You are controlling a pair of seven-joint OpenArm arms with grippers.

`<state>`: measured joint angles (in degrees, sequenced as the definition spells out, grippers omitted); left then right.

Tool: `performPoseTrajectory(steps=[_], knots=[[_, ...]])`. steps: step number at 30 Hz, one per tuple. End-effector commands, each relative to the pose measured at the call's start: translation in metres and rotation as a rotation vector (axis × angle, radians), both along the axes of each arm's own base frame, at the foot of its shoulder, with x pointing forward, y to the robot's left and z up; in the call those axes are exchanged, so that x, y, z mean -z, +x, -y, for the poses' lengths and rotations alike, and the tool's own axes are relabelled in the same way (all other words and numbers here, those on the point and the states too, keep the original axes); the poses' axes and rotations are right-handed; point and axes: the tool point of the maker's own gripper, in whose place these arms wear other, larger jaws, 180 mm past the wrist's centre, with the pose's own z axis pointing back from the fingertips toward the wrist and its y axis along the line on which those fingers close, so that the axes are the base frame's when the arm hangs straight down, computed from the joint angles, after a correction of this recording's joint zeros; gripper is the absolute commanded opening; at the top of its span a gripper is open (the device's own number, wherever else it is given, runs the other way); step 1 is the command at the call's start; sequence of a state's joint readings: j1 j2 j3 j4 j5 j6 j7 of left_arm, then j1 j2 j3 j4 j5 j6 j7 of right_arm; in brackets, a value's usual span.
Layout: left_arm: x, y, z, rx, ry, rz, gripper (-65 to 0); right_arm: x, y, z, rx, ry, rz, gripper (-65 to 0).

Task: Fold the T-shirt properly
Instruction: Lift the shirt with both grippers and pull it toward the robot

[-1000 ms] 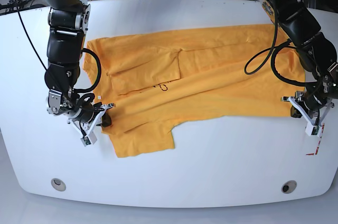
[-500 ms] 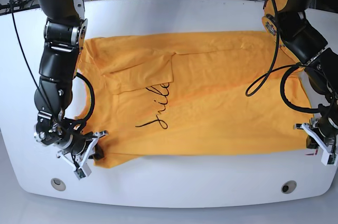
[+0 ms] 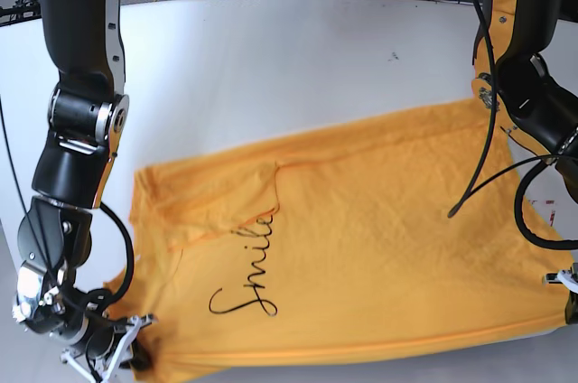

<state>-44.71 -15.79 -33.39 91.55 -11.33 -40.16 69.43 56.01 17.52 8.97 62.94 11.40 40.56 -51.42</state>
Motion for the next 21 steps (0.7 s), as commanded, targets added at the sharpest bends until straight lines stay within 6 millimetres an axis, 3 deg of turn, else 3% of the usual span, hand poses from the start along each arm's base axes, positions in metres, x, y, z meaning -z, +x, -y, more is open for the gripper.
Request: performPoseTrajectory(steps=[1,5,13,17,21], knots=[[-0.04,-0.01,-0.02,-0.064,0.055,0.077,-65.0,-0.053,0.006,0.015,0.044,-0.016,0.095,-65.0],[-0.095,-0.023,-0.031,-0.11,0.106,0.196,-65.0,-0.099,0.006,0.019,0.06,-0.04,0.141,-65.0],[-0.182,-0.043,-0.041,-0.16,0.122,0.344,-65.0,-0.166,0.001,0.022,0.076,-0.055,0.221,-65.0],[-0.222,-0.044,-0.024,-0.129,0.176,0.41,-65.0,-0.179,-0.004,0.022,0.082,-0.069,0.258,-65.0],[-0.236,-0.045,-0.017,-0.117,0.19,0.437,-65.0,-0.185,-0.014,0.033,0.116,-0.111,0.257,-65.0]])
